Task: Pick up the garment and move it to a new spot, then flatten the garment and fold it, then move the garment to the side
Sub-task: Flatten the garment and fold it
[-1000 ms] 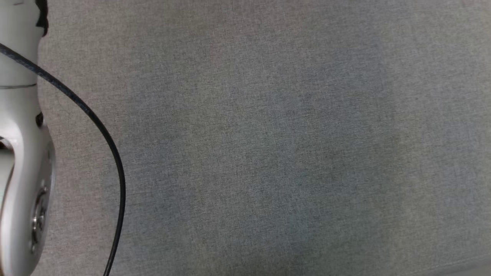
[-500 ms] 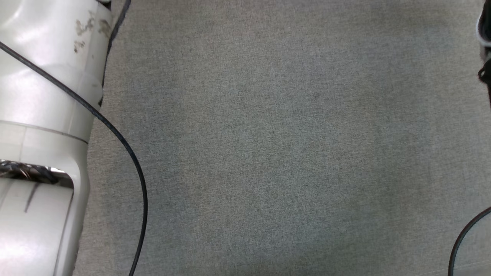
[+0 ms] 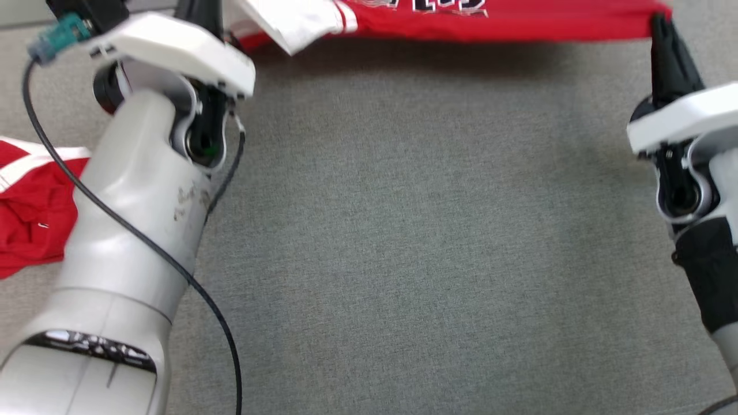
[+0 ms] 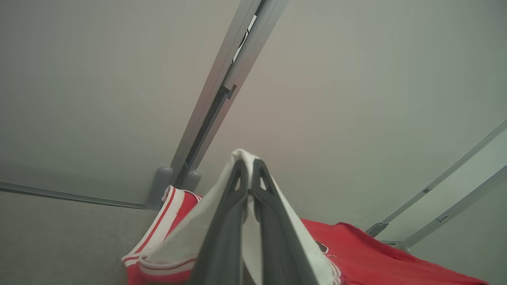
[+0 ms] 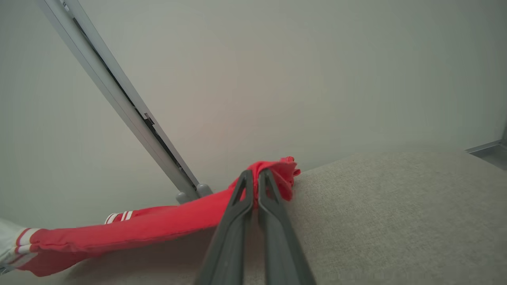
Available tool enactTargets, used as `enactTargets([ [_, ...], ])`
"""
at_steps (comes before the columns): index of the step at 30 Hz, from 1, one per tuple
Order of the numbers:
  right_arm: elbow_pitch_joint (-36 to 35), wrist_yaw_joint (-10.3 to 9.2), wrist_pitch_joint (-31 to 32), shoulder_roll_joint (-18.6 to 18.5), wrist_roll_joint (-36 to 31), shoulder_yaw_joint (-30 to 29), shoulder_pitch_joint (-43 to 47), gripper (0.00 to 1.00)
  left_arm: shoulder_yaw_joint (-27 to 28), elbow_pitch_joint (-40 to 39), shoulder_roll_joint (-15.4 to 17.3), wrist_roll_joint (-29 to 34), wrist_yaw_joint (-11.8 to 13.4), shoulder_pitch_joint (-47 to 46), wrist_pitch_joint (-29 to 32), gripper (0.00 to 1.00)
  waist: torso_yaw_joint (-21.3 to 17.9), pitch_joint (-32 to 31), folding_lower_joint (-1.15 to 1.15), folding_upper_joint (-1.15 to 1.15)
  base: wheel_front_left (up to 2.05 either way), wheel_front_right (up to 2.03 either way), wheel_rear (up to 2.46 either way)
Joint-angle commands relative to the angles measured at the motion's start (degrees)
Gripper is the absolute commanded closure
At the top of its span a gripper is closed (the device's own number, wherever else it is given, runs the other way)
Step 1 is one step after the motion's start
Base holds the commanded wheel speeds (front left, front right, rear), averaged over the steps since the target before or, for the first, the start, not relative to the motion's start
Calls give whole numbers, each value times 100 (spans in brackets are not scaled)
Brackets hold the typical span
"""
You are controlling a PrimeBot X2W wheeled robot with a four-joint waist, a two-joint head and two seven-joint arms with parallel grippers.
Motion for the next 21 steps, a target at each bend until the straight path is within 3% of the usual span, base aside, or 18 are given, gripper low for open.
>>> enactTargets([
  [1,42,3,-8,-63,52,42,160,100,-23,-10,19,-15,-40,147,-28,100,40,-238,0,0,0,0,0],
  [14,854,2,117,-424,678,785,1250,100,-351,-547,26,578,89,2051,-31,100,182,-1169,0,0,0,0,0],
  [21,865,2,69,-478,1008,1089,1723,100,-459,-980,86,768,217,2990,-33,100,276,-1579,0,0,0,0,0],
])
